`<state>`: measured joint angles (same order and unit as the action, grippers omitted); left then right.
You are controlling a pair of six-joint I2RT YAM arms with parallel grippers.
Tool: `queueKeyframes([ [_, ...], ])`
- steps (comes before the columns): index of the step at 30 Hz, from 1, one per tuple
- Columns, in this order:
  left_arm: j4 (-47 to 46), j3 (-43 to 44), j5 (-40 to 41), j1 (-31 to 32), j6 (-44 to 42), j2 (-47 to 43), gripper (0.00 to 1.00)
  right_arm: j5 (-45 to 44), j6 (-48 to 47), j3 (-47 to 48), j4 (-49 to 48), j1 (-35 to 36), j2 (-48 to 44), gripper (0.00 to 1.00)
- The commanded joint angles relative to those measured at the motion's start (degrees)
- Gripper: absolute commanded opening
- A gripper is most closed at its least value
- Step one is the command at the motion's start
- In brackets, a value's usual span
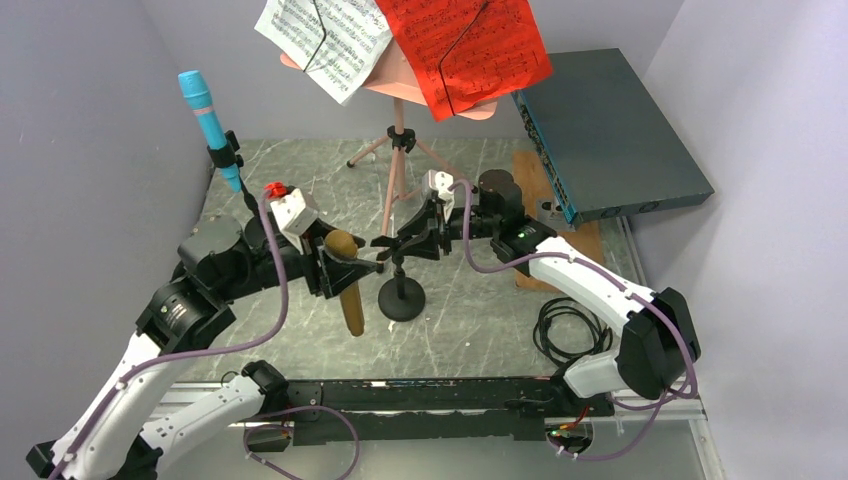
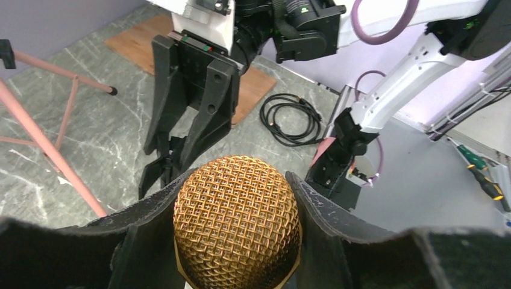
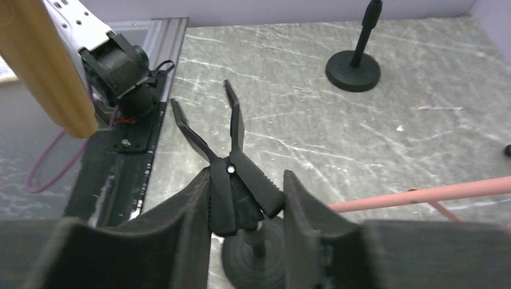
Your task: Set up the instrument practice props
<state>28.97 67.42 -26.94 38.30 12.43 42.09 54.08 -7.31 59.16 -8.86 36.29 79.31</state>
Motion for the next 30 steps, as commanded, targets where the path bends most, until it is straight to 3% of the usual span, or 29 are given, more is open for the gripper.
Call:
queueKeyframes([
  [1,-1.6,2.9,4.8,-0.1,-3.9,1.1,0.00,1.7,-1.4,1.1,-2.0,-0.2,-1.1,0.23],
  [3,-1.7,4.0,9.1,-0.1,-4.7,2.2,0.00,1.5,-1.7,0.7,-1.4,-0.2,-1.5,0.01],
  [7,-2.0,6.8,13.4,-0.1,-8.5,4.6,0.00,0.4,-0.8,-1.3,-3.6,-0.2,-2.3,0.00],
  [15,-12.5,5.8,7.7,-0.1,-19.4,8.6,0.00,-2.2,1.2,-2.8,-6.7,-0.2,-2.7,0.00],
  [30,-31.0,-5.5,-3.1,0.1,-20.3,12.5,0.00,-3.4,5.3,-5.6,-11.6,-0.2,-4.3,0.00],
])
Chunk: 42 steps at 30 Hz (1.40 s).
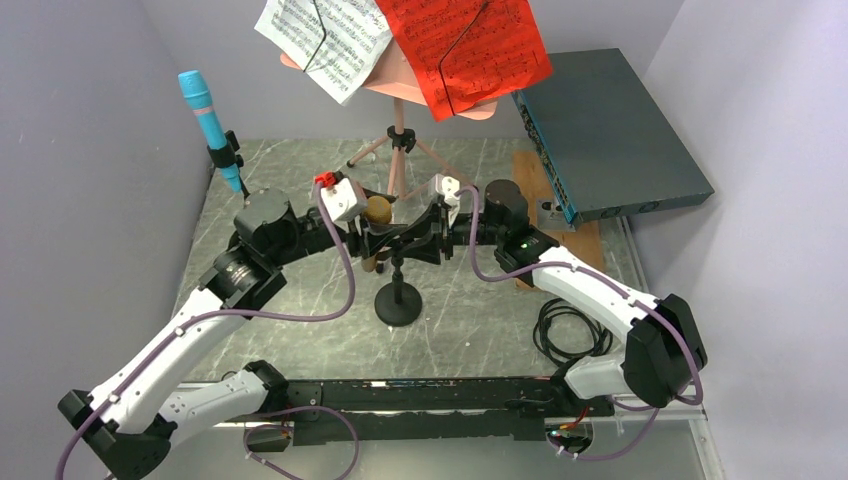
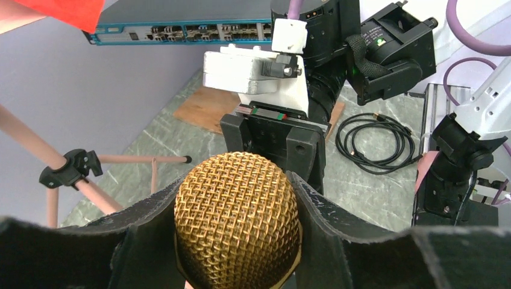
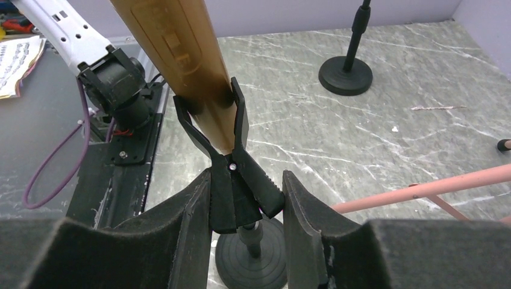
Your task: Set up the instrument practice props
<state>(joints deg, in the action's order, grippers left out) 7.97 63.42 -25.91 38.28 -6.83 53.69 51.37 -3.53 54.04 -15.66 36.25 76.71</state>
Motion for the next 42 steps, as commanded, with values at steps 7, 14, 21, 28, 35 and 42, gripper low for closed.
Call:
queueKeyframes([
  [7,-26.3,-11.3,-0.6,2.2,-2.1,1.2,0.00,-0.8,2.6,-1.8,-6.1,-0.2,-2.6,0.00],
  [14,-46.7,-19.7,7.4,3.7,-3.5,2.3,0.00,-1.5,5.6,-2.9,-8.6,0.0,-3.0,0.00],
  [21,-72.7,-25.7,14.1,4.3,8.6,7.6,0.00,-4.2,10.1,-4.6,-12.5,0.2,-4.3,0.00],
  [28,-76.6,-25.7,10.5,5.1,13.6,11.8,0.00,-5.7,10.3,-3.5,-11.7,1.4,-3.9,0.00],
  [35,-63.2,-25.5,4.0,6.2,9.6,7.5,0.00,-8.0,6.4,-1.0,-4.0,2.5,-4.9,0.00],
  [42,-49.2,-26.7,6.2,6.2,7.5,0.0,0.00,-17.1,9.8,-3.7,2.9,6.4,-9.8,0.99],
])
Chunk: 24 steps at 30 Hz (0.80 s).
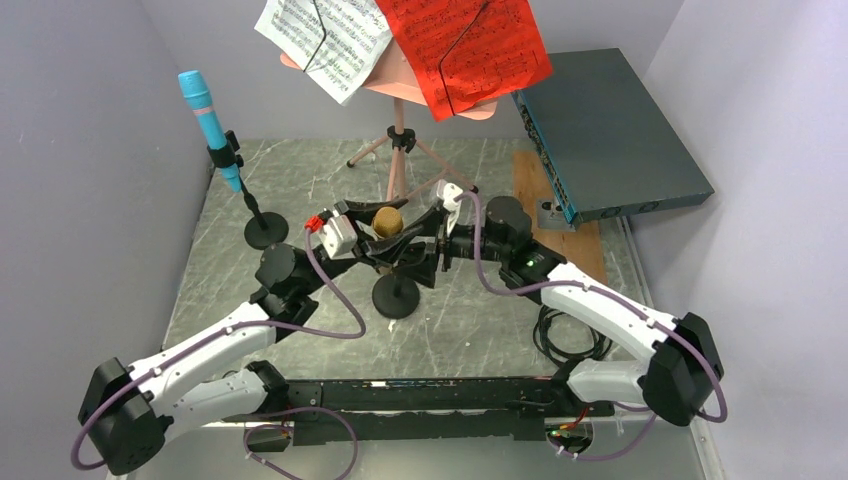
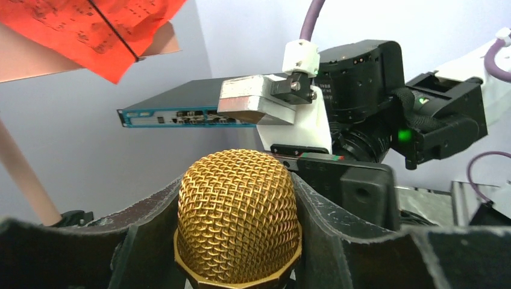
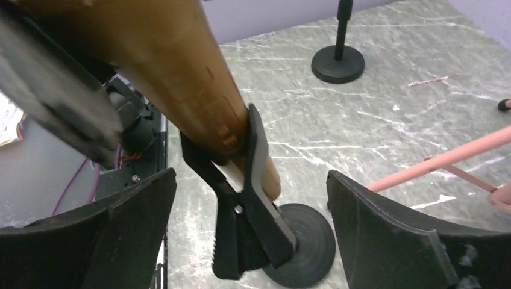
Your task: Set up the instrument practice props
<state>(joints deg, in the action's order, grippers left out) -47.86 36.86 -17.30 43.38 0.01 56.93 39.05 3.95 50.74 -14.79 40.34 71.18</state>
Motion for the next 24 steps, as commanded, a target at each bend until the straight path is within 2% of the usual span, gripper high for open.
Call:
queueKeyframes([
  [1,7.2,-0.3,-2.1,1.0,0.8,-3.7,0.00,-5.8,3.8,-1.6,2.6,2.5,-5.1,1.00],
  [4,8.0,-0.6,-1.6,1.1,1.2,-4.8,0.00,-7.1,6.1,-6.3,2.8,2.7,-7.4,1.00],
  [9,6.0,-1.0,-1.1,1.1,2.9,-5.6,0.00,-11.7,11.7,-20.5,-14.2,3.8,-10.2,1.00],
  [11,7.7,0.2,-1.2,1.1,3.5,-5.5,0.00,-14.5,12.1,-21.9,-18.9,5.6,-8.1,1.00],
  [12,9.9,1.2,-1.5,1.1,3.5,-5.4,0.04,-16.5,12.0,-22.3,-21.0,6.5,-6.7,1.00],
  [13,12.7,2.2,-1.6,1.1,3.5,-5.5,0.11,-19.3,11.8,-22.9,-23.4,7.6,-5.3,1.00],
  [18,22.8,3.1,2.1,1.0,6.6,-8.4,0.68,-26.3,10.0,-26.8,-43.9,10.4,3.9,0.98],
  [21,30.6,2.3,6.4,1.0,9.0,-12.6,0.96,-27.8,9.4,-25.6,-49.1,10.8,9.2,0.93],
  [24,39.1,2.4,9.1,1.0,10.5,-15.6,1.00,-27.2,10.1,-23.5,-49.8,10.8,12.9,0.87],
])
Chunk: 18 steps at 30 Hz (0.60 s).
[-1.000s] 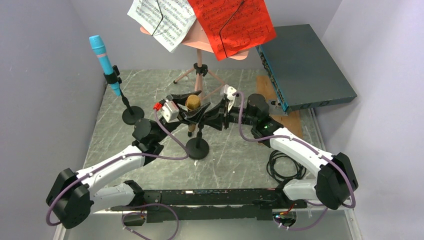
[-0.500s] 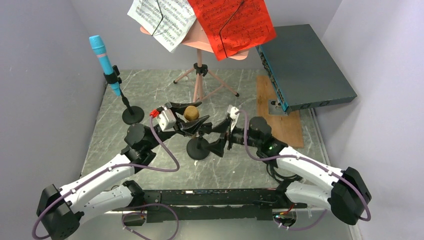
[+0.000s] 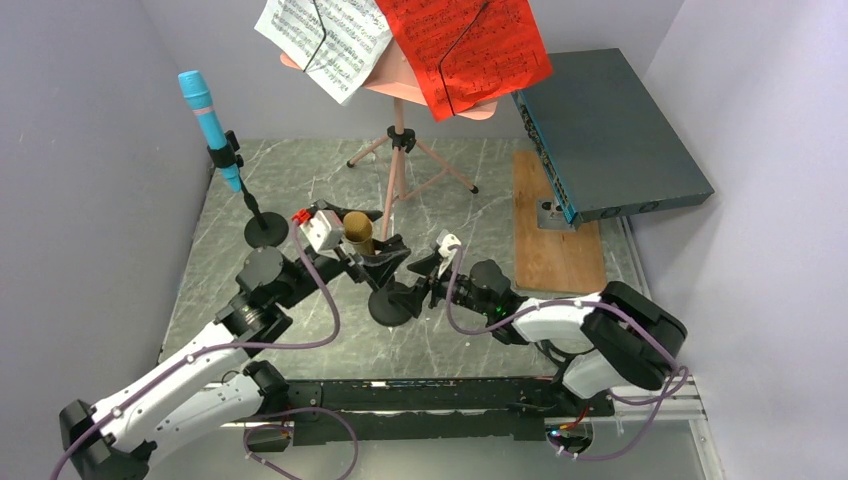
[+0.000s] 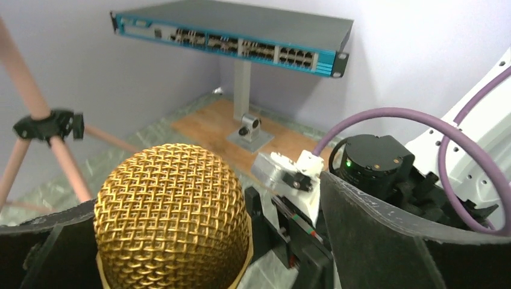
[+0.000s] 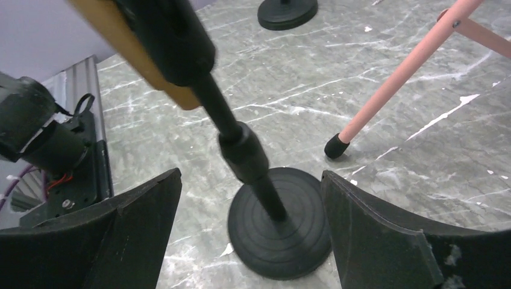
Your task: Set up the instrument practice props
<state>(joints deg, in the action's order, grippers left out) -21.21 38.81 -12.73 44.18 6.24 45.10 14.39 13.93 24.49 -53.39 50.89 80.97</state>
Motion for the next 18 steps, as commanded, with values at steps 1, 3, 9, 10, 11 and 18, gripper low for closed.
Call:
queueKeyframes([
  [1,14.7,0.6,4.8,0.2,4.6,-4.1,0.99,-1.8,0.0,3.2,-11.4,0.3,4.0,0.86],
  [3,17.1,0.3,4.6,0.1,5.2,-4.3,0.99,-1.5,0.2,3.5,-12.6,0.4,5.4,0.86],
  [9,19.7,-1.5,8.2,0.0,8.0,-3.7,1.00,-0.2,0.3,6.0,-10.7,0.3,7.7,0.83],
  [10,19.6,-2.2,9.2,0.0,8.1,-4.4,0.99,0.2,0.2,6.5,-10.6,0.4,8.1,0.81],
  [11,18.9,-2.9,9.8,0.0,7.8,-4.9,0.99,0.4,0.2,6.7,-10.6,0.4,8.4,0.78],
  [18,19.4,-1.3,10.4,0.0,5.0,-1.8,0.93,0.7,1.1,8.3,-11.1,0.4,11.7,0.75],
])
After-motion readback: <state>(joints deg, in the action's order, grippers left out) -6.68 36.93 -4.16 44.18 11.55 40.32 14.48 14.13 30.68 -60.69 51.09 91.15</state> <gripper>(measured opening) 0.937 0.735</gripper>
